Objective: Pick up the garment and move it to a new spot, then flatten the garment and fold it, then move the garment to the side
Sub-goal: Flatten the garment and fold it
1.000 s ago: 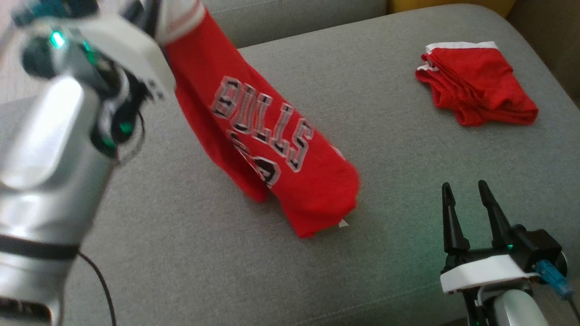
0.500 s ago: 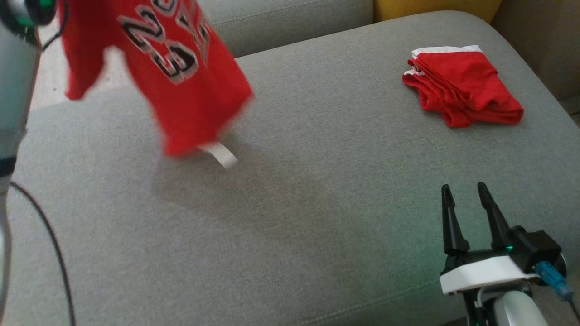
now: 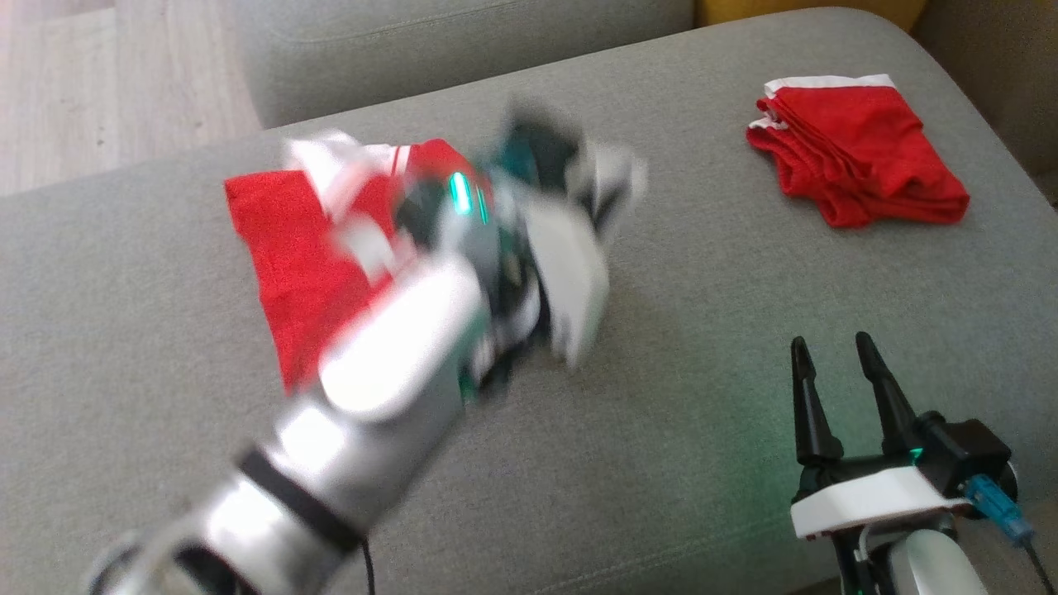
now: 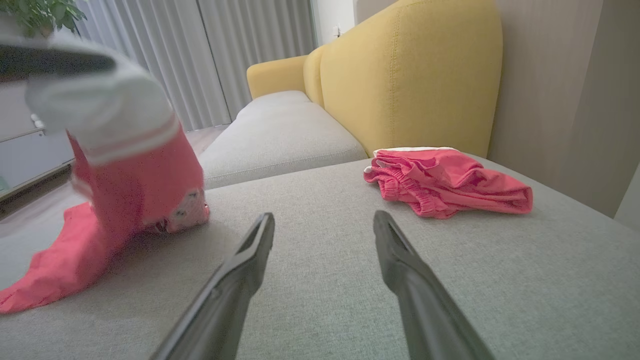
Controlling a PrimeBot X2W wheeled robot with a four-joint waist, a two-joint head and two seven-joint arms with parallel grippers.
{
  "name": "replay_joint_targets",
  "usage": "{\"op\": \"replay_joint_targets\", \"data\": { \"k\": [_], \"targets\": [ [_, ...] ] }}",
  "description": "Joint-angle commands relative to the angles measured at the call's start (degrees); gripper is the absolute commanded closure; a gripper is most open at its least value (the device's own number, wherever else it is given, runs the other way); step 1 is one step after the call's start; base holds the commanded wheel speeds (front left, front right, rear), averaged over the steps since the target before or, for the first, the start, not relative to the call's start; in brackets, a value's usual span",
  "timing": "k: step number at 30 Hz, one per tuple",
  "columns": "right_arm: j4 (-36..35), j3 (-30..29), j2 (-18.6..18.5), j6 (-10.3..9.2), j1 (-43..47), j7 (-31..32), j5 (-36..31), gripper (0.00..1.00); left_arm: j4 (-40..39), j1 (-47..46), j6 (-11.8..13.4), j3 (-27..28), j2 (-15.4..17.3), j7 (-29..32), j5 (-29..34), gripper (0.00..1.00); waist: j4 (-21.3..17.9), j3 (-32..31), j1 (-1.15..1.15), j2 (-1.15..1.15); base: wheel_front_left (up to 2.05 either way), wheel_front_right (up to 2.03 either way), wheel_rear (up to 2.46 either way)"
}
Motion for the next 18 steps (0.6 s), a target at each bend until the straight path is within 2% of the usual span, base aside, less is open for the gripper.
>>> {"op": "replay_joint_targets", "data": {
  "k": [1, 4, 8, 11, 12, 13, 14, 18],
  "targets": [
    [-1.54, 1.56, -0.36, 0.39, -2.06, -0.62, 0.36, 0.0, -1.46, -1.42, 0.15, 0.62, 1.03, -0.73, -0.41, 1.0, -0.44, 0.3, 0.0, 0.0, 0.0, 0.0, 0.0],
    [-1.5, 1.71, -0.36, 0.39, -2.56, -0.62, 0.27, 0.0, -2.67, 3.34, 0.34, -5.46, 0.67, -1.8, -2.58, 1.0, -1.15, 1.13, 0.0, 0.0, 0.0, 0.0, 0.0],
    [-1.21, 1.66, -0.36, 0.39, -2.99, -0.62, 0.21, 0.0, -4.8, 6.27, 2.02, -14.07, 0.63, -4.98, -4.66, 1.0, -1.87, 1.44, 0.0, 0.0, 0.0, 0.0, 0.0],
    [-0.96, 1.77, -0.36, 0.39, -3.25, -0.62, 0.24, 0.0, -5.37, 7.64, 3.47, -17.8, 0.63, -6.88, -7.34, 1.0, -2.25, 1.63, 0.0, 0.0, 0.0, 0.0, 0.0],
    [-0.88, 1.73, -0.36, 0.39, -3.31, -0.62, 0.28, 0.0, -5.31, 7.85, 4.02, -18.53, 0.62, -7.5, -7.99, 0.78, -2.27, 1.6, 0.0, 0.0, 0.0, 0.0, 0.0],
    [-0.83, 1.65, -0.36, 0.39, -3.32, -0.62, 0.3, 0.0, -5.09, 7.98, 4.55, -19.1, 0.62, -8.11, -8.48, 0.47, -2.23, 1.54, 0.0, 0.0, 0.0, 0.0, 0.0],
    [-0.79, 1.58, -0.36, 0.39, -3.28, -0.62, 0.28, 0.0, -4.89, 8.31, 5.13, -19.43, 0.62, -8.75, -9.27, 0.0, -2.18, 1.44, 0.0, 0.0, 0.0, 0.0, 0.0],
    [-0.81, 1.01, -0.36, 0.39, -2.7, -0.62, -0.06, 0.0, -4.9, 9.3, 7.36, -20.0, 0.62, -11.94, -11.96, 0.0, -1.58, 0.89, 0.0, 0.0, 0.0, 0.0, 0.0]
  ]
}}
